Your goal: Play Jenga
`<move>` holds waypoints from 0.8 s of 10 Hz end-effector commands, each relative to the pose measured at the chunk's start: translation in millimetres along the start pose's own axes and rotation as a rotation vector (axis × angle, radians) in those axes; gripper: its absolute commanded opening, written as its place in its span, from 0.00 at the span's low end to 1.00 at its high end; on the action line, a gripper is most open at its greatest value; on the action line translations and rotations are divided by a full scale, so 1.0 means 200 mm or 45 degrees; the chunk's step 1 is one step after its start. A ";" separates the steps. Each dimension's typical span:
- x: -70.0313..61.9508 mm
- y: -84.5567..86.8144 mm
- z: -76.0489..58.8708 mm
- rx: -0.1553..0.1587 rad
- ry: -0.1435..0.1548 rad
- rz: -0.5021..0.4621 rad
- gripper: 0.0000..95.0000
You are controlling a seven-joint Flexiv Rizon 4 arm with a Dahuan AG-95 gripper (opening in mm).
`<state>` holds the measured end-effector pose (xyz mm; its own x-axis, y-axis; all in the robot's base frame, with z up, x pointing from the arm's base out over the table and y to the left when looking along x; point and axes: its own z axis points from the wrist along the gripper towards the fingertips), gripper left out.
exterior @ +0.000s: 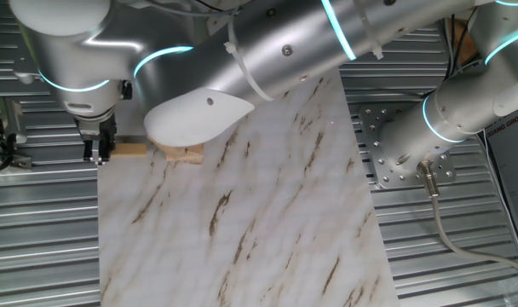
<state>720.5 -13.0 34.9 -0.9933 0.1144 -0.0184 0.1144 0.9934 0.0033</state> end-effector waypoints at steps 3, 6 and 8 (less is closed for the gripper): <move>0.00 0.00 0.00 -0.002 -0.015 -0.011 0.00; 0.00 0.00 0.00 -0.006 -0.017 -0.022 0.40; 0.00 0.00 0.00 -0.008 -0.018 -0.026 0.40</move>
<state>720.1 -12.7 34.7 -0.9949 0.0950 -0.0334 0.0948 0.9955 0.0084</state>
